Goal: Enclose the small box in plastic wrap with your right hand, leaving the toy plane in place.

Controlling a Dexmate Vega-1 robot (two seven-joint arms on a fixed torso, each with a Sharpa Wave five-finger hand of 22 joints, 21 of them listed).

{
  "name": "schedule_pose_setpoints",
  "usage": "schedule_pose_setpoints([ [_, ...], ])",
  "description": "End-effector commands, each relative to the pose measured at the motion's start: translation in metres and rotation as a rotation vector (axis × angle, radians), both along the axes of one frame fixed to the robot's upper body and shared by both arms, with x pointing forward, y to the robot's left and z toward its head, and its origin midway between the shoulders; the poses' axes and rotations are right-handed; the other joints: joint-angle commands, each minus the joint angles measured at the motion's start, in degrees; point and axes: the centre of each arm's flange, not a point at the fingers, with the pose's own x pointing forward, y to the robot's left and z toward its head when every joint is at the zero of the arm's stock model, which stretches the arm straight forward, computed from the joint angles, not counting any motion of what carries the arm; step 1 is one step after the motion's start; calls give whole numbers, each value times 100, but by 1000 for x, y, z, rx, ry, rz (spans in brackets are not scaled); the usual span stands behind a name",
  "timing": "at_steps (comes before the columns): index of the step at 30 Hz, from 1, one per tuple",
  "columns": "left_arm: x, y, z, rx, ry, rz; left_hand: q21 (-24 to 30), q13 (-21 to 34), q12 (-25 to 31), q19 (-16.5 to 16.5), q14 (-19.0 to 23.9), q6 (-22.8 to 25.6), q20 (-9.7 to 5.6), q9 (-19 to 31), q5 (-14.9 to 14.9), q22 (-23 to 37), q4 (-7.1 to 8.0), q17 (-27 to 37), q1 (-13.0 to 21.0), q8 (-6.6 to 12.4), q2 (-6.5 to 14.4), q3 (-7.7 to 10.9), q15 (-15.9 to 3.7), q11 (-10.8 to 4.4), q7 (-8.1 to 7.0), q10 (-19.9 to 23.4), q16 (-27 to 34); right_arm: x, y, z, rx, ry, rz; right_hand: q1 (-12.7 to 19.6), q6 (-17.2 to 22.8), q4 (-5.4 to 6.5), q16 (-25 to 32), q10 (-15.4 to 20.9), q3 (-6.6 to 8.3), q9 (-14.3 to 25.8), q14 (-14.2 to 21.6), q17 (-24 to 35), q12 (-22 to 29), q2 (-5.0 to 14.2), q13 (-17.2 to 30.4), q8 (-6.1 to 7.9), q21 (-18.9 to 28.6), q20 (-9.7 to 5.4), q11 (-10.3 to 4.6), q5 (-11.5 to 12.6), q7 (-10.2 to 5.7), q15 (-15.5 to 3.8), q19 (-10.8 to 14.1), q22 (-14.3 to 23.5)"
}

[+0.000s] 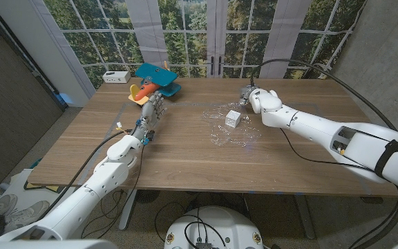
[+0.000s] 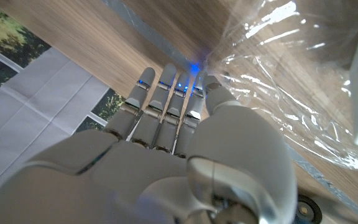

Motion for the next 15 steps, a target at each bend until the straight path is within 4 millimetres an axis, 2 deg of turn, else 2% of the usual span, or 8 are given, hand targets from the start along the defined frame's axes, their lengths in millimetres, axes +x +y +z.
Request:
schedule_pose_setpoints([
  [1,3,-1,2,6,3,-10,-29,23,-8,-250,-864,-486,8,12,15,17,-3,15,0,-7,32,-3,38,10,-49,-726,-5,-22,-5,4,60,-81,59,69,59,33,16,62,41,28,92,-6,34,4,34,78,40,-19,14,-24,6,-617,30,15],
  [15,14,-11,9,25,-4,-44,-38,23,-10,-243,-864,-491,7,12,16,18,-3,15,1,-9,34,-4,40,15,-48,-728,-6,-64,-17,-1,49,-125,84,134,104,46,-19,133,78,80,139,-50,68,-14,68,163,52,-5,21,-25,62,-605,17,16],
])
